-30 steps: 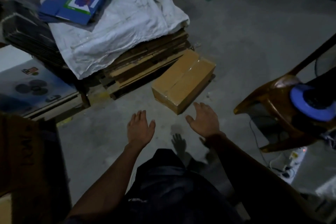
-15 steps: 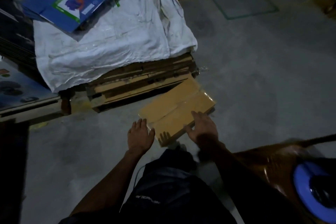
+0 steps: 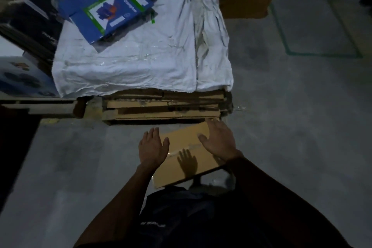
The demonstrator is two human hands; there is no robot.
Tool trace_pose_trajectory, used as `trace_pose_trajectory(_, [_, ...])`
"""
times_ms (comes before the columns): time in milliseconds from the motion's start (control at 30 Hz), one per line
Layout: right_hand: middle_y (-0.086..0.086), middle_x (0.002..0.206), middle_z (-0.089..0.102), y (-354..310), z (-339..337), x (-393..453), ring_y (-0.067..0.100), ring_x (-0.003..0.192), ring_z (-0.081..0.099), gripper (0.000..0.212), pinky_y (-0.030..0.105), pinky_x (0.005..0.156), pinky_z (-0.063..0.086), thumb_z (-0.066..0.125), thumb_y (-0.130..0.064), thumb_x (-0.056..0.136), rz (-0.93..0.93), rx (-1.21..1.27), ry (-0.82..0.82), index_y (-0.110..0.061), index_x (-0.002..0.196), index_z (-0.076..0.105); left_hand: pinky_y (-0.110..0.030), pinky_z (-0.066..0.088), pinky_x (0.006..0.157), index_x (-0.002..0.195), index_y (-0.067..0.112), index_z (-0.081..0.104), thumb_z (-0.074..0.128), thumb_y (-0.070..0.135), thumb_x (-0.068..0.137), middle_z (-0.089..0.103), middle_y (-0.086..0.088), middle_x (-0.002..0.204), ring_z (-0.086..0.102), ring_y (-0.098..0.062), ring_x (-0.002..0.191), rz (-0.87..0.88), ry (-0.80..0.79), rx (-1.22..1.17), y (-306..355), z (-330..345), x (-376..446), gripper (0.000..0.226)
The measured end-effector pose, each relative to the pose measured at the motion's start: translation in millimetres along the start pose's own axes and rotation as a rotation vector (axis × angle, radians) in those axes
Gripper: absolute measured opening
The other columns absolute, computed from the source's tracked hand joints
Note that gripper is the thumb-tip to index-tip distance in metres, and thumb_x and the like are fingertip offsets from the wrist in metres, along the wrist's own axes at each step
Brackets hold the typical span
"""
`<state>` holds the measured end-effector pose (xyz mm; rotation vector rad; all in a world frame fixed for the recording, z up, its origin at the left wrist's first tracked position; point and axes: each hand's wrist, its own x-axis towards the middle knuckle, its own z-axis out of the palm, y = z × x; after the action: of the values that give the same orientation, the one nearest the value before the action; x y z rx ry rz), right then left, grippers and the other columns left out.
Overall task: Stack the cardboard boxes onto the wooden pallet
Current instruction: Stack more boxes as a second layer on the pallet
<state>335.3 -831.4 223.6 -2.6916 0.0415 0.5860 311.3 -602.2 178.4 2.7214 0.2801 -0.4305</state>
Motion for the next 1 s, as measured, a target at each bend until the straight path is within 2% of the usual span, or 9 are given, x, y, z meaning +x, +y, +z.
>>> trace_pose_trajectory(267, [0.007,0.166,0.018,74.2,-47.8,66.3,0.028,0.151,0.015,0.073,0.043,0.122,0.017,0.046,-0.054,0.099,-0.313,-0.141,-0.24,-0.021,0.159,0.019,-0.049,0.034,0.111,0.146,0.002,0.039,0.048,0.039,0.099,0.043,-0.018,0.15,0.036,-0.037,0.139,-0.363,0.145,-0.135,101.1,41.5,-18.8,0.06])
trace_pose_trajectory(433, [0.01,0.163,0.024,93.3,-75.3,84.2,0.029,0.15,0.018,0.073,0.046,0.121,0.018,0.048,-0.052,0.099,-0.507,-0.217,-0.329,-0.019,0.158,0.022,-0.049,0.043,0.1,0.136,0.0,0.05,0.036,0.048,0.089,0.054,-0.02,0.137,0.048,-0.039,0.126,-0.536,0.256,-0.195,150.8,51.5,-45.2,0.069])
trace_pose_trajectory(567, [0.01,0.163,0.025,84.9,-76.6,95.3,0.03,0.15,0.021,0.075,0.046,0.121,0.02,0.049,-0.053,0.097,-0.62,-0.272,-0.348,-0.02,0.158,0.022,-0.049,0.047,0.093,0.131,0.001,0.053,0.026,0.054,0.086,0.059,-0.019,0.13,0.053,-0.039,0.117,-0.633,0.344,-0.24,162.5,63.6,-59.5,0.075])
trace_pose_trajectory(667, [0.01,0.163,0.025,71.0,-70.4,102.0,0.029,0.15,0.021,0.074,0.048,0.12,0.021,0.049,-0.053,0.097,-0.691,-0.314,-0.375,-0.02,0.158,0.023,-0.048,0.045,0.098,0.134,0.001,0.051,0.019,0.058,0.084,0.056,-0.019,0.135,0.051,-0.038,0.122,-0.704,0.365,-0.285,161.2,74.5,-67.4,0.083])
trace_pose_trajectory(800, [0.008,0.164,0.024,49.1,-53.2,110.4,0.03,0.151,0.02,0.075,0.05,0.12,0.023,0.051,-0.055,0.096,-0.773,-0.356,-0.407,-0.022,0.158,0.024,-0.047,0.042,0.101,0.136,0.003,0.049,0.021,0.057,0.084,0.056,-0.017,0.135,0.05,-0.034,0.123,-0.813,0.375,-0.41,149.7,89.2,-67.0,0.081])
trace_pose_trajectory(933, [0.006,0.166,0.02,35.6,-39.0,123.4,0.03,0.152,0.017,0.081,0.05,0.12,0.023,0.055,-0.058,0.094,-0.771,-0.37,-0.481,-0.023,0.159,0.02,-0.043,0.036,0.109,0.146,0.002,0.039,0.036,0.051,0.093,0.045,-0.016,0.148,0.042,-0.032,0.135,-0.942,0.373,-0.631,146.1,100.1,-58.5,0.072])
trace_pose_trajectory(1000, [0.007,0.164,0.024,31.3,-34.1,131.9,0.03,0.15,0.023,0.085,0.051,0.119,0.027,0.058,-0.059,0.091,-0.761,-0.35,-0.535,-0.023,0.159,0.021,-0.043,0.034,0.113,0.151,0.007,0.033,0.046,0.046,0.099,0.039,-0.013,0.154,0.038,-0.03,0.14,-1.058,0.409,-0.822,147.4,104.1,-52.7,0.066])
